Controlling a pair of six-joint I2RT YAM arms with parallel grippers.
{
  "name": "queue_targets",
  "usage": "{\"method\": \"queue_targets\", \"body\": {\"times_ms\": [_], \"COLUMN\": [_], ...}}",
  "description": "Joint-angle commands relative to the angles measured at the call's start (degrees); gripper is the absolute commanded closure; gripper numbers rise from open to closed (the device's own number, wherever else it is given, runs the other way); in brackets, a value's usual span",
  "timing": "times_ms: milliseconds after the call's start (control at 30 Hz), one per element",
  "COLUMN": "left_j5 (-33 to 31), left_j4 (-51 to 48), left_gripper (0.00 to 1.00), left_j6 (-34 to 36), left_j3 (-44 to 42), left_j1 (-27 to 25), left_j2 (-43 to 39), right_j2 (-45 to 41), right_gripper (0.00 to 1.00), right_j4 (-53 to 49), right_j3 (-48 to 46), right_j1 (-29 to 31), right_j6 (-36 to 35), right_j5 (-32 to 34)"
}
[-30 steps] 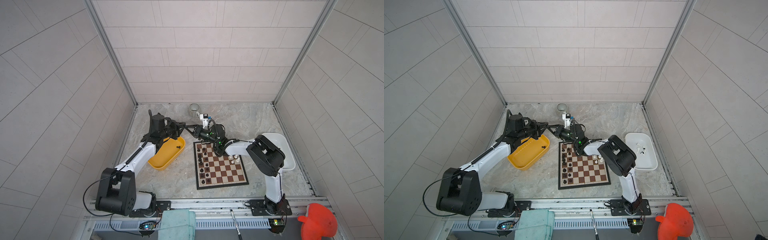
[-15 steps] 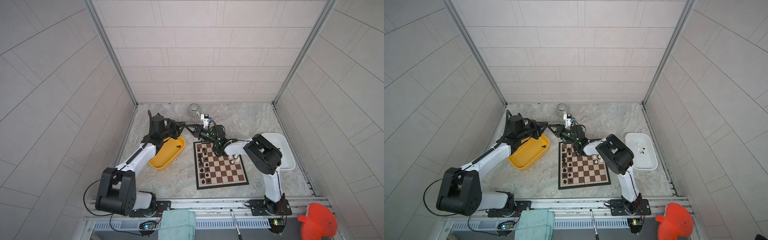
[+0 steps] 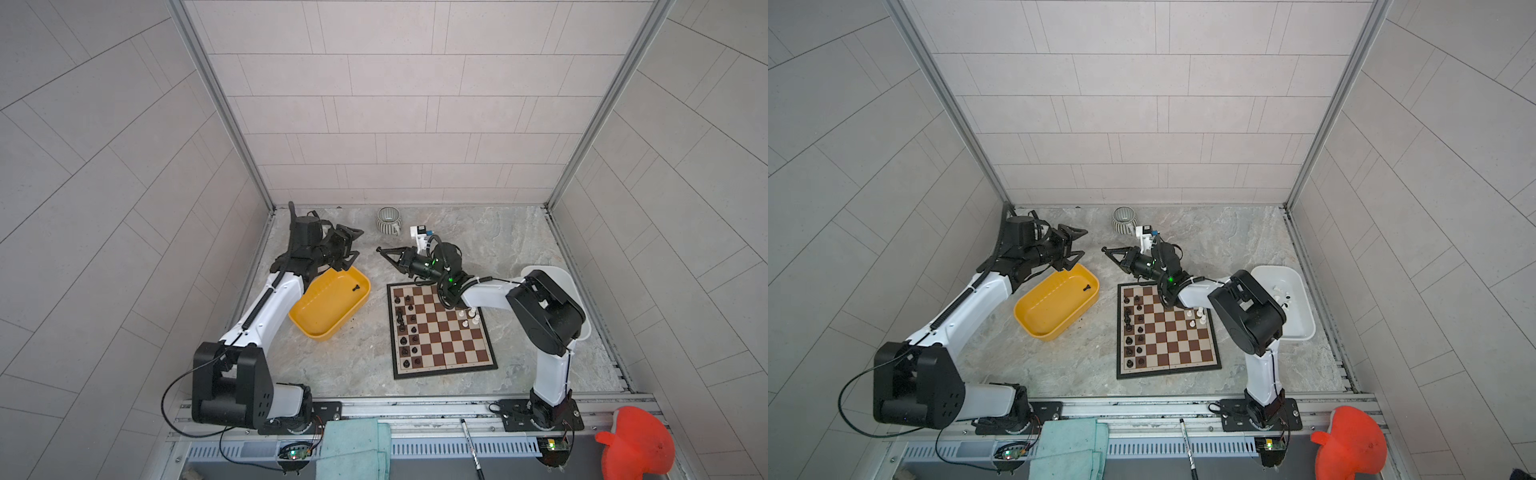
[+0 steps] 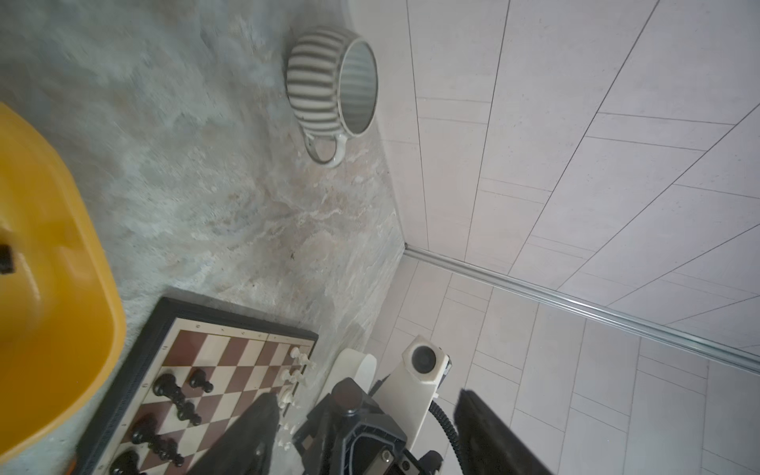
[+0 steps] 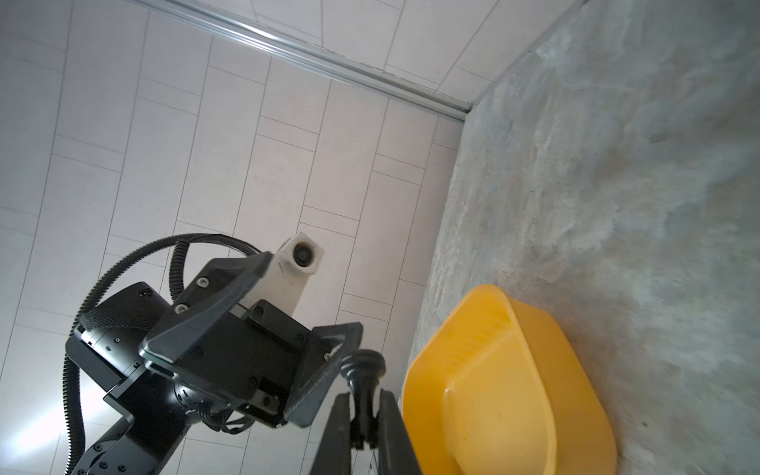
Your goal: Set up the chess pieces on the board
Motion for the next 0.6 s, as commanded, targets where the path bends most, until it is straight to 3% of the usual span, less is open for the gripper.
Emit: {"method": "queue_targets", "body": {"times_ms": [0,33,100,200,267,400,567], "left_j5": [0.2,-0.2,-0.9,-4.9,-9.3,-15.2,-19.2], "left_j4": [-17.8,-21.7,-31.0,-43.1,-46.6,-46.4,-40.9], "left_gripper": [0.14,0.04,0.02,0.00,0.00,0.00,0.00], "left_j6": [19.1,23.8,33.5,45.5,49.6,51.0,49.4], "left_j3": [2.8,3.8,6.0,9.0,9.2,5.8,-0.3], "left_j1": [1.9,1.9,1.9,1.8,1.1,0.0,0.2], "left_j2": [-3.7,-4.0,-4.2,-4.2,-5.2,-8.7,-10.4], "right_j2": [-9.8,-11.9,-13.5,-11.6,-9.8,-4.5,6.7], "right_gripper": [1.00,1.00,1.00,1.00,1.00,1.00,1.00], "right_j4": [-33.6,-47.3,-73.5,-94.1,-102.6,-111.3,-120.7], "right_j3": [3.9,7.3,17.3,27.6,33.0,41.5,54.2], "right_j1": [-1.5,-1.4,-0.4,0.0,1.2,4.9,8.2], "right_j6": [-18.6,-27.6,-43.2,-52.7,-55.9,-59.4,-60.9], "right_j5": [-4.8,-2.4,6.1,13.4,19.8,28.2,32.1]}}
